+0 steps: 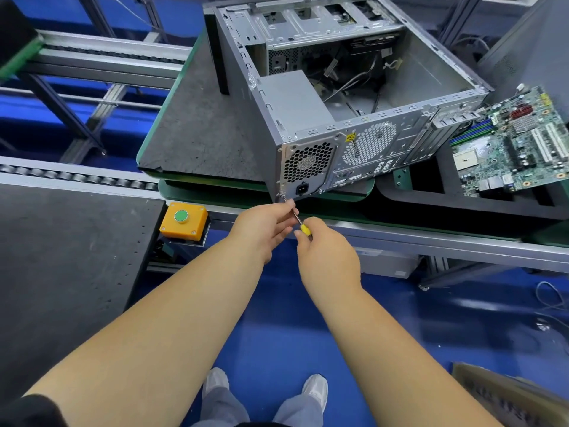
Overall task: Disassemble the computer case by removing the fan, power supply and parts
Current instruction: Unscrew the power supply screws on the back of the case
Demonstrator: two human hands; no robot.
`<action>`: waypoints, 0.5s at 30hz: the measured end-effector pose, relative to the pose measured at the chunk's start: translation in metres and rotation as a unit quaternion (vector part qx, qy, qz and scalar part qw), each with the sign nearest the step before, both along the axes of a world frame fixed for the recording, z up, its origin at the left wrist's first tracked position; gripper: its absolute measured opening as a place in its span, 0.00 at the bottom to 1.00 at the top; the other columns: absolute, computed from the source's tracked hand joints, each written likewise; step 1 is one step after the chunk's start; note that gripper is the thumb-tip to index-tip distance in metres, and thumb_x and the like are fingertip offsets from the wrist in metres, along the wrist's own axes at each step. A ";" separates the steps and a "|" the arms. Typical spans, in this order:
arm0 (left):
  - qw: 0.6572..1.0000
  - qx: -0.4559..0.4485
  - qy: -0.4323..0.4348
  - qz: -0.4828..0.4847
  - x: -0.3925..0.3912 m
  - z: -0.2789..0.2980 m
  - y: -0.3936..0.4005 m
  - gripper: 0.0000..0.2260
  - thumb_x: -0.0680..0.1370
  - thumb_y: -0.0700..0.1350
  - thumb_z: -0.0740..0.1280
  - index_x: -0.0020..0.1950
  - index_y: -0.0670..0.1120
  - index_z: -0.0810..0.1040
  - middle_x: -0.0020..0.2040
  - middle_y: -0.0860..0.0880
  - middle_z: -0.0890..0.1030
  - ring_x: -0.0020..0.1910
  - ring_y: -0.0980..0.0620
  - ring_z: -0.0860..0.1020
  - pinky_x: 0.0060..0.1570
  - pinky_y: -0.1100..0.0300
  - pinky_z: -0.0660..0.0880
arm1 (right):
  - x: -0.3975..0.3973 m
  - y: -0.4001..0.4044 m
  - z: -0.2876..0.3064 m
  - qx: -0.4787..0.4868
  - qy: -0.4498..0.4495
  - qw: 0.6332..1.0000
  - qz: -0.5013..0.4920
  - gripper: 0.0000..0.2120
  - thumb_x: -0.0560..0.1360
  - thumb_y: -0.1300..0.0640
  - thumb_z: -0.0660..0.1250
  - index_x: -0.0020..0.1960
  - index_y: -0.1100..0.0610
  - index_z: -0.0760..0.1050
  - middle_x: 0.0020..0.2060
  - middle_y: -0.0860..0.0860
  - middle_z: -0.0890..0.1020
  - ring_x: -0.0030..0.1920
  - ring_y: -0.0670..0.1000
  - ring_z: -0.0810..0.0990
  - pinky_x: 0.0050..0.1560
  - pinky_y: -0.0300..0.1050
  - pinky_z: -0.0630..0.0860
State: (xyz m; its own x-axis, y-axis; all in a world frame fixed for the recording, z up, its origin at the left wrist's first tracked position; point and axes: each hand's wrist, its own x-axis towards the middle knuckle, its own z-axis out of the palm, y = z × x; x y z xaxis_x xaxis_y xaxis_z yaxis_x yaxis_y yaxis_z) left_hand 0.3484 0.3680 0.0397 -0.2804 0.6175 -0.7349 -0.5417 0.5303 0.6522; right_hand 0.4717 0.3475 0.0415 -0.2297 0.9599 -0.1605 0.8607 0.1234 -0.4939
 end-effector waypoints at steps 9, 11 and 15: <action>0.999 0.005 0.050 -0.012 0.006 0.007 0.006 0.08 0.78 0.43 0.70 0.39 0.44 0.80 0.30 0.53 0.82 0.30 0.60 0.77 0.33 0.68 0.76 | 0.006 0.009 -0.002 -0.041 0.077 0.996 -0.002 0.09 0.81 0.46 0.60 0.47 0.50 0.73 0.36 0.47 0.78 0.36 0.50 0.75 0.31 0.44 0.66; 0.998 0.012 0.057 -0.017 0.006 0.007 0.006 0.08 0.79 0.41 0.68 0.40 0.43 0.80 0.32 0.51 0.81 0.31 0.59 0.76 0.33 0.68 0.75 | 0.011 0.019 0.001 -0.225 0.258 0.935 -0.091 0.11 0.80 0.45 0.61 0.49 0.50 0.78 0.33 0.47 0.82 0.30 0.47 0.75 0.31 0.43 0.69; 0.998 0.035 0.054 -0.026 0.006 0.008 0.004 0.09 0.80 0.40 0.65 0.40 0.43 0.78 0.36 0.49 0.79 0.31 0.58 0.74 0.33 0.68 0.73 | 0.027 0.025 0.000 -0.504 0.516 0.676 -0.153 0.23 0.83 0.44 0.54 0.55 0.60 0.80 0.32 0.52 0.78 0.22 0.47 0.66 0.26 0.39 0.66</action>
